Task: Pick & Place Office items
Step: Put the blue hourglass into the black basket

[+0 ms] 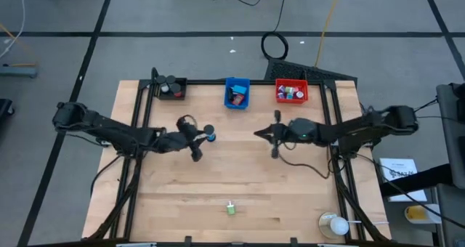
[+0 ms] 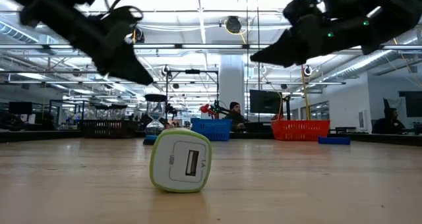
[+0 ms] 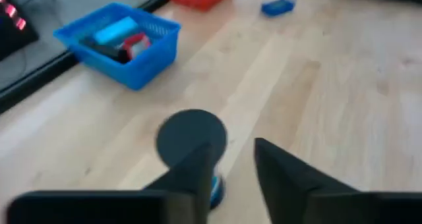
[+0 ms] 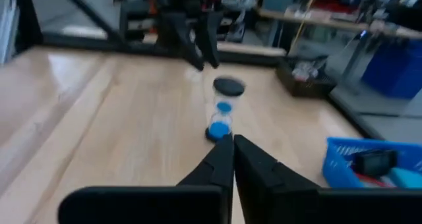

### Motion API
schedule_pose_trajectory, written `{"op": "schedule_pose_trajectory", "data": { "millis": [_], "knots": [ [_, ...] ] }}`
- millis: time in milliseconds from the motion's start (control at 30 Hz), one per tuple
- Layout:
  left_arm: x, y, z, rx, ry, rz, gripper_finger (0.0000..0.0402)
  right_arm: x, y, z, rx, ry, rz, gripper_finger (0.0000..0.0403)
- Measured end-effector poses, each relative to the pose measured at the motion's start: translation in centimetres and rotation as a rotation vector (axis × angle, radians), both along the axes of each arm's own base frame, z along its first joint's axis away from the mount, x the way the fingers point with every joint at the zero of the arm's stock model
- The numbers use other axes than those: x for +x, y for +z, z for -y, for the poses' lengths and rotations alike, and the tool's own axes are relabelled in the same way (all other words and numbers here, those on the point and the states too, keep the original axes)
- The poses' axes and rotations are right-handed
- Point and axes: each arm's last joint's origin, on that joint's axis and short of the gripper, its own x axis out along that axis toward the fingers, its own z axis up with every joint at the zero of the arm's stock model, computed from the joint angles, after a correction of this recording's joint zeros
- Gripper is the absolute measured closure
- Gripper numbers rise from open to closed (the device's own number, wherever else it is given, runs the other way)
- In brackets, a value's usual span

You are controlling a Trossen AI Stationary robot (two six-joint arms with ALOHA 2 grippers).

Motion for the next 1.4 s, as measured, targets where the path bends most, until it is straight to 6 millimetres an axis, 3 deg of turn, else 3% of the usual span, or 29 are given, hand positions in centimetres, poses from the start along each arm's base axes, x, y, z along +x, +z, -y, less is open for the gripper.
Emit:
{"op": "schedule_pose_trajectory", "data": {
  "millis": [133, 267, 400, 533, 700, 967, 1033, 1200, 1400],
  "knots": [
    [1.8, 2.7, -0.4, -0.031, 0.059, -0.089, 0.0210, -1.7, 0.4, -0.1, 0.017, -0.004, 0.059, 0.0391],
    [3.2, 3.4, -1.2, -0.046, 0.113, -0.151, 0.0130, -2.7, 0.4, -0.2, 0.023, -0.001, 0.078, 0.0388],
    [4.2, 1.9, -2.2, -0.056, 0.124, -0.245, 0.0072, -2.9, 0.2, -0.2, 0.023, -0.002, 0.081, 0.0395],
    [5.0, 0.5, -3.0, -0.041, 0.139, -0.290, 0.0043, -2.9, 0.3, -0.2, 0.021, -0.001, 0.084, 0.0402],
    [5.4, -0.5, -3.4, -0.052, 0.142, -0.325, 0.0055, -2.9, 0.4, -0.2, 0.018, -0.001, 0.093, 0.0399],
    [5.1, -0.7, -3.7, -0.032, 0.166, -0.350, 0.0190, -2.9, 0.4, -0.2, 0.018, 0.000, 0.094, 0.0399],
    [4.8, -0.7, -4.1, -0.021, 0.193, -0.370, 0.0192, -2.9, 0.4, -0.2, 0.018, 0.000, 0.094, 0.0399],
    [2.1, 1.9, -5.7, -0.002, 0.315, -0.365, 0.0192, -2.9, 0.4, -0.2, 0.017, 0.000, 0.092, 0.0399],
    [-3.4, 6.4, -7.7, 0.026, 0.573, -0.267, 0.0192, -2.9, 0.3, -0.2, 0.015, 0.000, 0.085, 0.0399]
  ]
}}
